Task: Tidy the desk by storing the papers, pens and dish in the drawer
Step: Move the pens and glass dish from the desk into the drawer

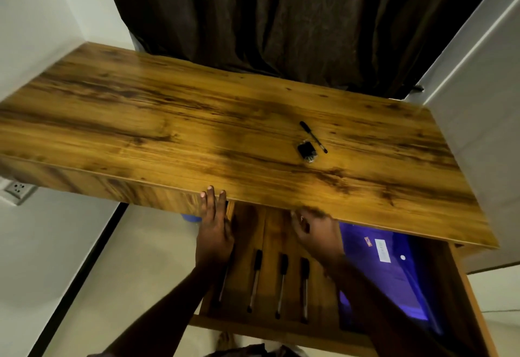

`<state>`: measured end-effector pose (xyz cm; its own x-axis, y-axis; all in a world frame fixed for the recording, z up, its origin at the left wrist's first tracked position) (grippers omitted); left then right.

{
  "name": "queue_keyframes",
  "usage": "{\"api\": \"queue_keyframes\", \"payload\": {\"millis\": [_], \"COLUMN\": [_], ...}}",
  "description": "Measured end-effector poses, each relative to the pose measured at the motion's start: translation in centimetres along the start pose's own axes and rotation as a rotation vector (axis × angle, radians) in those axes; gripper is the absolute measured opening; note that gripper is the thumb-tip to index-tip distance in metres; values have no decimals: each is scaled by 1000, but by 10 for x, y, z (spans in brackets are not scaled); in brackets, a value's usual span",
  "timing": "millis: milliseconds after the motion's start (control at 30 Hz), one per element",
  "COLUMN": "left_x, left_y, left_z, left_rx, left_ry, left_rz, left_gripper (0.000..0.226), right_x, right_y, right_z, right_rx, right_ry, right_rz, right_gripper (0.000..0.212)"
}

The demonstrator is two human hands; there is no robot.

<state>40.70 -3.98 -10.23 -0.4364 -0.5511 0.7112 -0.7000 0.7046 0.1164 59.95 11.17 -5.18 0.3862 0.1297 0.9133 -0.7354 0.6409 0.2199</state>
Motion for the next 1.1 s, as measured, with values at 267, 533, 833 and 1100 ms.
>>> {"api": "queue_keyframes", "payload": {"millis": [267, 533, 833, 1100], "left_x": [-4, 5, 8, 8], "left_y": [2, 0, 2, 1], "left_z": [5, -4, -10, -8], "left_rx": [21, 33, 28, -5], "left_ry": [13, 2, 12, -25], "left_rz": [10, -21, -12, -55], "left_gripper": [69, 75, 82, 69], "right_x": [45, 8, -3, 70], "right_y": [135, 242, 274, 200], "right_z": [-85, -131, -140, -150], "right_rx": [-182, -207, -297, -463], "right_ry": [59, 23, 48, 325], "right_rz": [-167, 80, 158, -108], "right_gripper": [18, 19, 42, 39]}}
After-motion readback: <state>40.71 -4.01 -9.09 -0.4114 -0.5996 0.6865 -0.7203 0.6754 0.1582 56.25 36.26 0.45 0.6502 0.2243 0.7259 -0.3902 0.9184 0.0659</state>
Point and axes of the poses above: each hand's wrist, its own y-axis towards the middle knuckle, its own x-axis out of the back of the hand, z = x × y, the point moved 8 cm from there along y, towards the middle knuckle, and after that the axes turned 7 degrees about x, right-handed, at the moved point
